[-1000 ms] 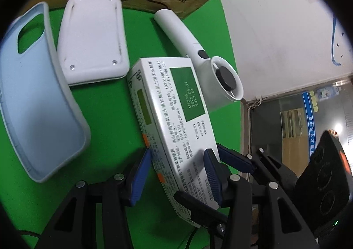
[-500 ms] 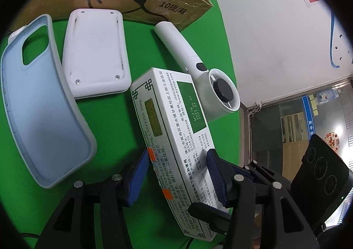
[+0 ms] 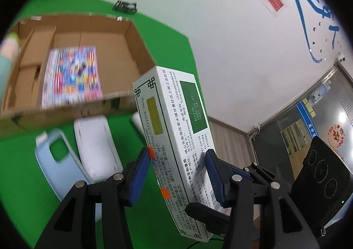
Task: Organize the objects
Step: 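Carry the white box over the large cardboard box with the right gripper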
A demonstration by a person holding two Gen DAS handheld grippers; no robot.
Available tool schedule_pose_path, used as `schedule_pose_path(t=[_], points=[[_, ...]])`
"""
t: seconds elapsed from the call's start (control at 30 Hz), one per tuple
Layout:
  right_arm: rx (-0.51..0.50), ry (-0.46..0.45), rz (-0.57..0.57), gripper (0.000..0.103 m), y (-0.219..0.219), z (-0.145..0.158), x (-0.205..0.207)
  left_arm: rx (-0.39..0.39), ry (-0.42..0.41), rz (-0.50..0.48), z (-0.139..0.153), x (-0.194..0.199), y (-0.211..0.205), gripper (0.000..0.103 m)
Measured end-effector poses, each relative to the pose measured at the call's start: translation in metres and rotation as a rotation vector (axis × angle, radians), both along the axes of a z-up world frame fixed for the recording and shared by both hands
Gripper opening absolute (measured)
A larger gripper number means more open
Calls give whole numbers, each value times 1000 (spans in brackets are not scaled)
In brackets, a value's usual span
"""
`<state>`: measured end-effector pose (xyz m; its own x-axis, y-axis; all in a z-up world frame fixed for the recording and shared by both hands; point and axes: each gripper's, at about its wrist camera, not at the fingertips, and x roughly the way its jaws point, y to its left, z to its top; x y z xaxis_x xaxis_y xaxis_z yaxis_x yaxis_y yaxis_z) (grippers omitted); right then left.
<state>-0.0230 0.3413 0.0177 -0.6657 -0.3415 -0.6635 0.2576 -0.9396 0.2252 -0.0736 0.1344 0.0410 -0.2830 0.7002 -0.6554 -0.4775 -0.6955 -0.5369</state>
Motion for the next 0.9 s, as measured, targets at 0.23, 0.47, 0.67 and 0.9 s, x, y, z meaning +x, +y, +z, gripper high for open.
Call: schedule_pose_path(t=[0.23,0.47,0.67,0.9], points=[[87,92,33,60,-3,55,-55,38,89,13,58,-59,-7,50],[144,180,42,60,-1,111,-111,53,172,18,112,-108,-3,50],[154,206,42,60,0,127,-147,37,174,20,121,-141,-2,50],[127,136,40,60,5,101,-191,11,91,17,85,-178,10,50]])
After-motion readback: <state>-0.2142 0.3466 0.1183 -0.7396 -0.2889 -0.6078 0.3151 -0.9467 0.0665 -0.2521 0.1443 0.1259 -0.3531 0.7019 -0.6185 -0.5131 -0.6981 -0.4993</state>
